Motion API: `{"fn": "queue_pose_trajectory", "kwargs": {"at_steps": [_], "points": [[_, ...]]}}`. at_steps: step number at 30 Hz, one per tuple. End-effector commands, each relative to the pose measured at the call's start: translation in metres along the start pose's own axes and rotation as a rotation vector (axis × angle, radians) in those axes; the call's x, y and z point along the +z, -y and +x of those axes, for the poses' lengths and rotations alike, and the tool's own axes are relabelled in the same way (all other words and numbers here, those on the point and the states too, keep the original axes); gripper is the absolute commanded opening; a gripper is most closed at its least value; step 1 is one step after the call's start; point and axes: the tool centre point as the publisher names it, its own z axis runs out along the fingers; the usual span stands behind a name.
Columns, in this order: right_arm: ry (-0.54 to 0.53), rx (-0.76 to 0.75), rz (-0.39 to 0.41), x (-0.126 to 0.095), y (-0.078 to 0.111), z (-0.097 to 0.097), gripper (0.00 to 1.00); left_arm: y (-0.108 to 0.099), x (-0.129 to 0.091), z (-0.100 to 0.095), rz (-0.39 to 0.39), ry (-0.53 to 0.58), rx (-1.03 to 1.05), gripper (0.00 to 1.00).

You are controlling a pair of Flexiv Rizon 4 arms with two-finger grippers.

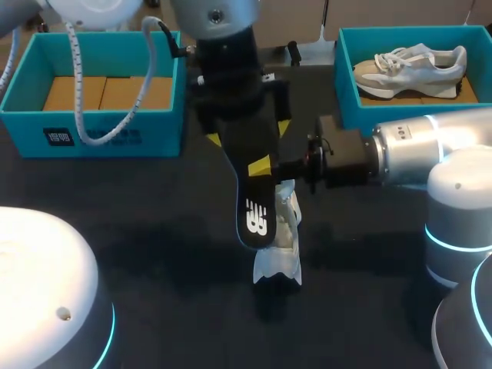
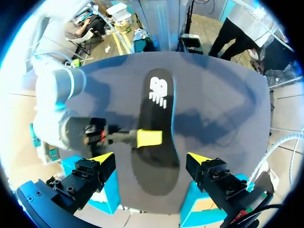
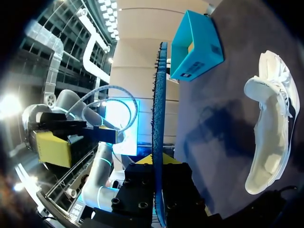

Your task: Take the shoe out of the shoebox, open the shoe tongue, remove and reinsert the insole, then place the shoe into the shoebox

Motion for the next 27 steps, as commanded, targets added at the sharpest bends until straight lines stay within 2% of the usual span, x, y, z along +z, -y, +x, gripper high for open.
{"fn": "queue_pose_trajectory", "kwargs": {"at_steps": [1,3,12,15,20,22,27], "points": [[0.002,0.003,0.006,0.004,-0.003,0.0,0.0,-0.002,-0.007,0.012,-0.035,0.15,-0.004,1.0],[0.009,0.003,0.014,0.003,-0.004,0.002,0.0,-0.003,-0.012,0.017,-0.037,0.263,-0.007,1.0],[0.025,0.004,0.017,-0.002,-0.008,0.006,0.0,-0.008,-0.017,0.034,-0.076,0.52,-0.088,1.0],[0.032,0.004,0.015,-0.005,-0.008,0.008,0.0,-0.007,-0.02,0.041,-0.082,0.664,-0.102,1.0],[0.031,0.002,-0.008,-0.011,-0.007,0.01,0.0,-0.008,-0.018,0.052,-0.106,0.801,-0.116,1.0],[0.028,0.002,-0.011,-0.012,-0.006,0.011,0.0,-0.008,-0.02,0.056,-0.06,0.87,-0.13,1.0],[0.018,0.003,-0.026,-0.016,-0.003,0.014,0.0,-0.01,-0.023,0.065,-0.017,1.01,-0.161,1.0]]}}
